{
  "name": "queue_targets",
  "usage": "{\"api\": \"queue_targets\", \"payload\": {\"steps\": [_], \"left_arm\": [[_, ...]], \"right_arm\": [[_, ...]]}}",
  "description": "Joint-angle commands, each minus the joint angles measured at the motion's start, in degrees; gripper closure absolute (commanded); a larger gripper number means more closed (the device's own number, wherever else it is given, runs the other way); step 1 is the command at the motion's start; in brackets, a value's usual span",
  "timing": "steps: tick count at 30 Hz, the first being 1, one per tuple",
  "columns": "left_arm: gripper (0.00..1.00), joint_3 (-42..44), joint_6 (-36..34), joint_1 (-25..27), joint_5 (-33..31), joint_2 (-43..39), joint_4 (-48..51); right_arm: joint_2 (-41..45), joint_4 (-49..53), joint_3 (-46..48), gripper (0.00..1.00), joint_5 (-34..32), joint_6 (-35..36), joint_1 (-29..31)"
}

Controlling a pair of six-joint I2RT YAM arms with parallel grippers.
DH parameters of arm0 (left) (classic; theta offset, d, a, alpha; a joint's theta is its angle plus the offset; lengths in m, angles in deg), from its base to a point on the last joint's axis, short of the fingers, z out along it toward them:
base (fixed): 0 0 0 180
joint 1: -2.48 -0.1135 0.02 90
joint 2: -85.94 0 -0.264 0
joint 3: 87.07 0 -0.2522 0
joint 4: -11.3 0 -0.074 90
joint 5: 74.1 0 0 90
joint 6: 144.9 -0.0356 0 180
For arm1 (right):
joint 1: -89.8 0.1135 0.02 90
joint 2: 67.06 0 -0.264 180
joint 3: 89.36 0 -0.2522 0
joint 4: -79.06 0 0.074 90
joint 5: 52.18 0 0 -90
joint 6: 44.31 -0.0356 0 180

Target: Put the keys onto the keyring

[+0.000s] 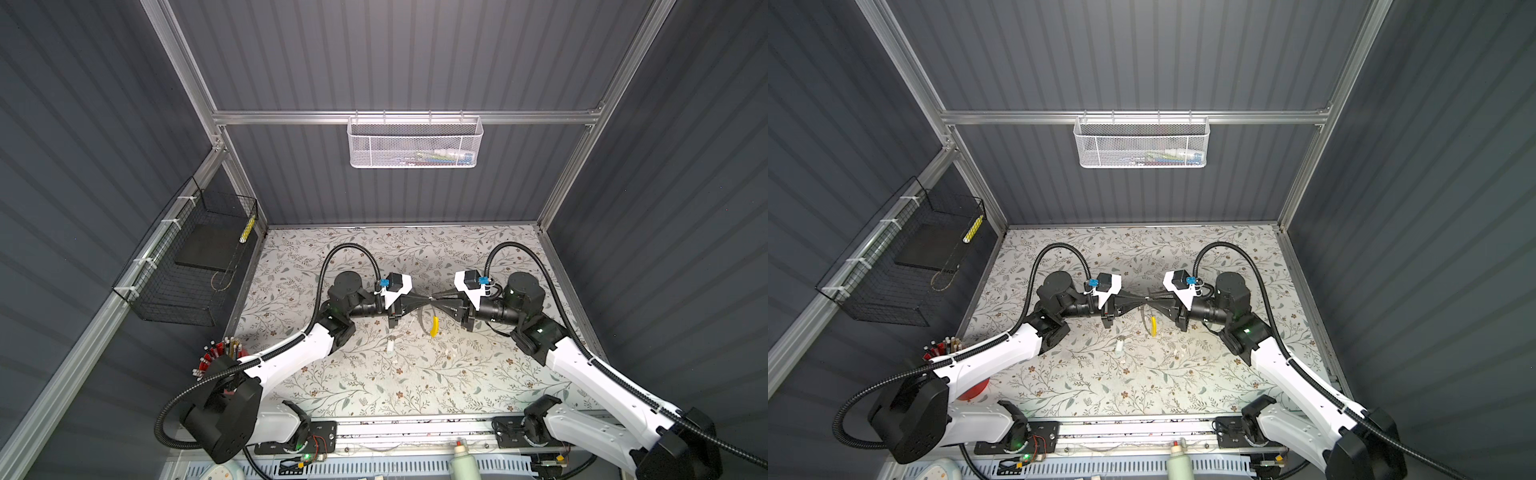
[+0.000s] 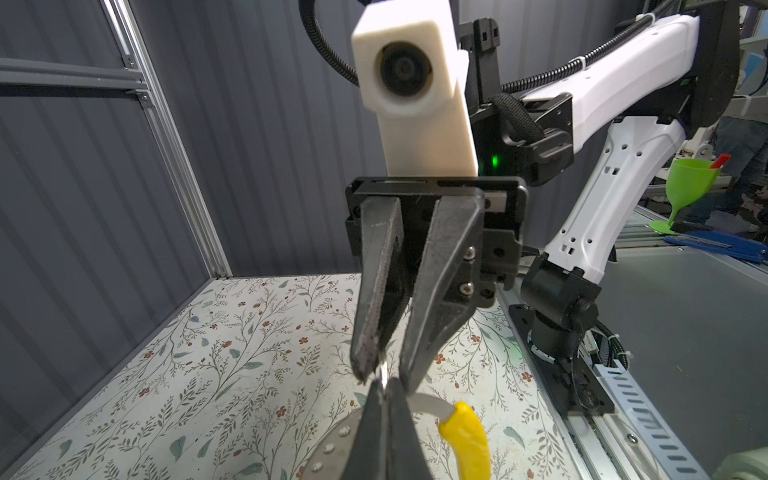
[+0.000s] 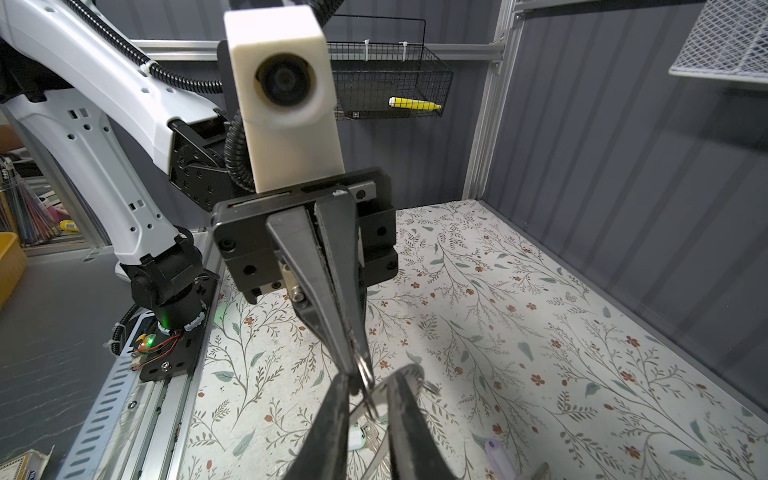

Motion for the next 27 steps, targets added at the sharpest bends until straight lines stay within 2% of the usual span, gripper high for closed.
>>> {"api": "queue_targets", "payload": {"steps": [1,16,23,27], "left_arm": [[1.0,-1.8,-0.8,0.3,1.5,-0.8,-0.3],[1.0,-1.9,-1.0,0.3,1.6,-0.7,0.0],[1.0,-3.5,-5.8,0.3,-0.3,-0.9,7.5],[0.81,-5.4,-10.0,0.3,-3.2,-1.4,14.1]], "right_arm": [[0.0,0.3,0.5,0.82,0.3,0.4,-0.2],[-0.2,1.9,-0.1,0.98,1.2,1.1,-0.4],[-0.2,5.7,-2.2,1.0,1.1,3.3,-0.4],[-0.4,10.3,-3.7,1.0,-0.6,5.8,-0.3]]}}
